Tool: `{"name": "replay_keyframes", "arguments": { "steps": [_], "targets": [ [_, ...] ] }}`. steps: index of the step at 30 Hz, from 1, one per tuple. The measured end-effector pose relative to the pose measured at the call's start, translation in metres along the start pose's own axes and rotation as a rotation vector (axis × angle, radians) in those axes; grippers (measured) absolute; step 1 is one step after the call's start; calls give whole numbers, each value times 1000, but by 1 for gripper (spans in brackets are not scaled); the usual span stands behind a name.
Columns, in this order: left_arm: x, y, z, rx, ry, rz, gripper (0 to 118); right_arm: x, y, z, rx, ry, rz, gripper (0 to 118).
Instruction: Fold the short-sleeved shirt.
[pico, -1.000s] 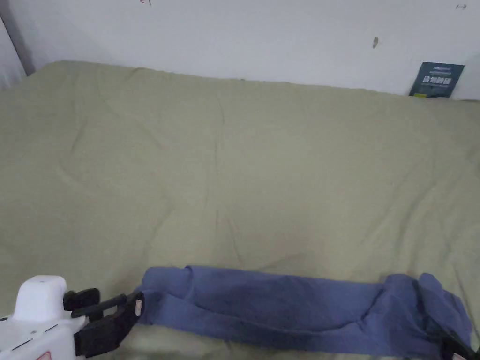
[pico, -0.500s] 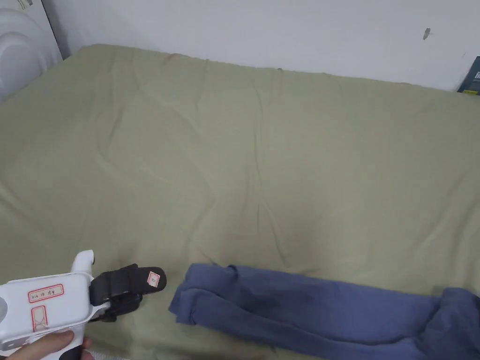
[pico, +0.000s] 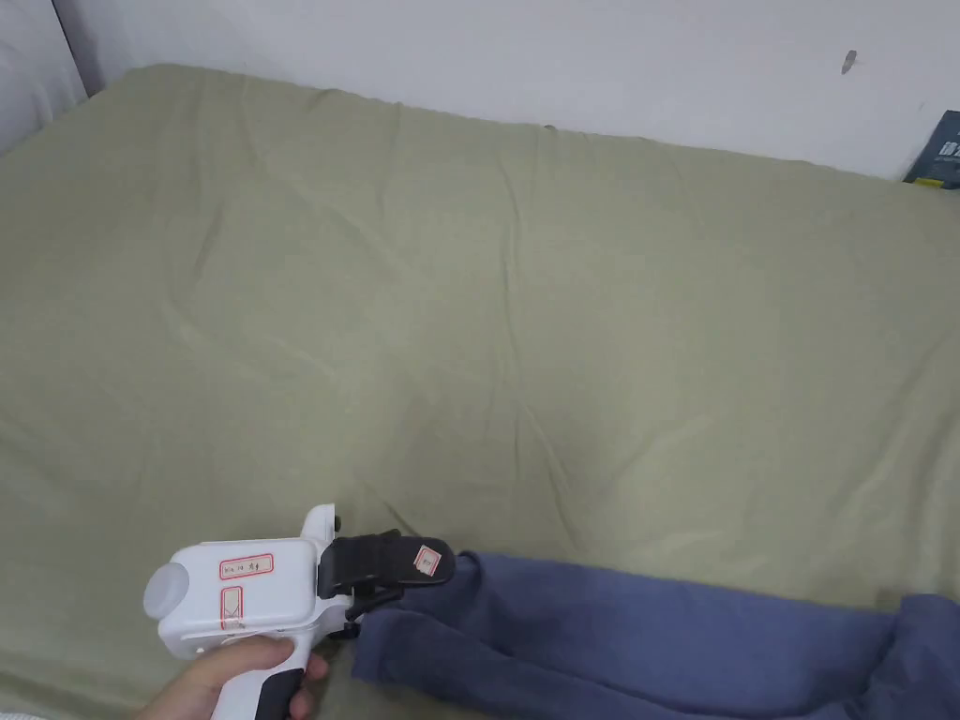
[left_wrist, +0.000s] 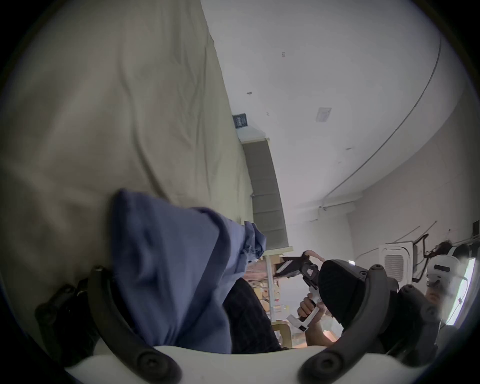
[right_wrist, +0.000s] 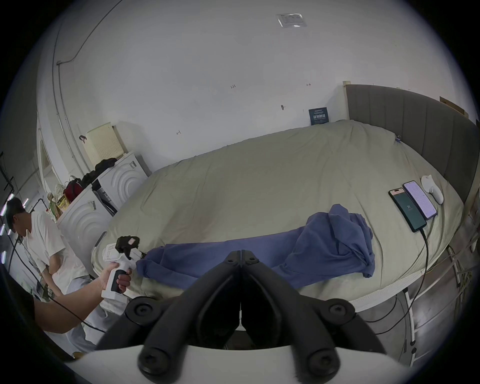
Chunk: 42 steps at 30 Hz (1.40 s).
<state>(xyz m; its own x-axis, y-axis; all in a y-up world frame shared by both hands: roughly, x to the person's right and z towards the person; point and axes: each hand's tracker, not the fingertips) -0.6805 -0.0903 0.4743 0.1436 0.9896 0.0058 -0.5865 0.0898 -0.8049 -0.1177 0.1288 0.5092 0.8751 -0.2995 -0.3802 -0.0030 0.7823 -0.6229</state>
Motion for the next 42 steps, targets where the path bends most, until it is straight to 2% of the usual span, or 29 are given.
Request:
{"name": "replay_keyframes", "arguments": {
  "steps": [1, 2, 4, 6, 7, 8, 10, 11, 14, 17, 20, 25, 26, 27, 31, 33, 36, 37, 38, 39, 40, 42],
  "targets": [
    [4, 1, 2, 15, 49, -1, 51, 1, -1, -1, 0, 4, -3, 0],
    [7, 2, 3, 25, 144, -29, 3, 0, -1, -1, 1, 8, -4, 0],
    [6, -6, -1, 8, 460, -44, 3, -2, -2, -1, 0, 15, -3, 0],
    [8, -9, 7, 56, 255, 28, 3, -3, -2, -1, -2, 23, -1, 0],
    [17, -10, 8, 83, 324, 5, 3, -3, -2, -1, -1, 26, 0, 0],
    [25, -17, 10, 123, 457, -24, 3, -4, -2, 0, 3, 28, 4, 0],
    [42, -22, 19, 216, 536, -59, 3, -5, -1, 3, 15, 31, 9, 0],
    [54, -24, 24, 254, 636, -88, 3, -6, -1, 5, 20, 34, 16, 0],
    [87, -28, 38, 373, 881, -250, 3, -6, -2, 11, 37, 46, 39, 0],
    [112, -32, 39, 378, 1006, -313, 3, -5, -4, 17, 57, 65, 43, 0],
    [137, -50, 21, 372, 971, -300, 3, -3, -8, 22, 78, 93, 37, 0],
    [163, -84, -38, 390, 616, -166, 3, 5, -20, 33, 123, 132, 3, 0],
    [163, -88, -54, 366, 566, -177, 3, 8, -23, 35, 133, 139, -6, 0],
    [160, -90, -72, 354, 542, -192, 3, 11, -26, 36, 132, 143, -13, 0],
    [135, -84, -138, 305, 665, -200, 3, 20, -36, 46, 136, 145, -38, 0],
    [120, -80, -164, 258, 706, -220, 3, 27, -42, 54, 150, 149, -60, 0],
    [103, -77, -181, 194, 742, -239, 7, 29, -47, 60, 155, 135, -44, 0],
    [102, -78, -181, 177, 735, -252, 22, 29, -49, 61, 159, 133, -41, 0],
    [108, -83, -175, 180, 697, -275, 63, 29, -50, 63, 162, 135, -40, 0],
    [120, -89, -167, 195, 648, -309, 87, 29, -50, 63, 164, 140, -41, 0],
    [138, -93, -156, 238, 589, -356, 94, 29, -50, 64, 165, 145, -41, 0],
    [169, -104, -124, 349, 576, -460, 95, 29, -52, 64, 171, 151, -46, 0]
  ]
}}
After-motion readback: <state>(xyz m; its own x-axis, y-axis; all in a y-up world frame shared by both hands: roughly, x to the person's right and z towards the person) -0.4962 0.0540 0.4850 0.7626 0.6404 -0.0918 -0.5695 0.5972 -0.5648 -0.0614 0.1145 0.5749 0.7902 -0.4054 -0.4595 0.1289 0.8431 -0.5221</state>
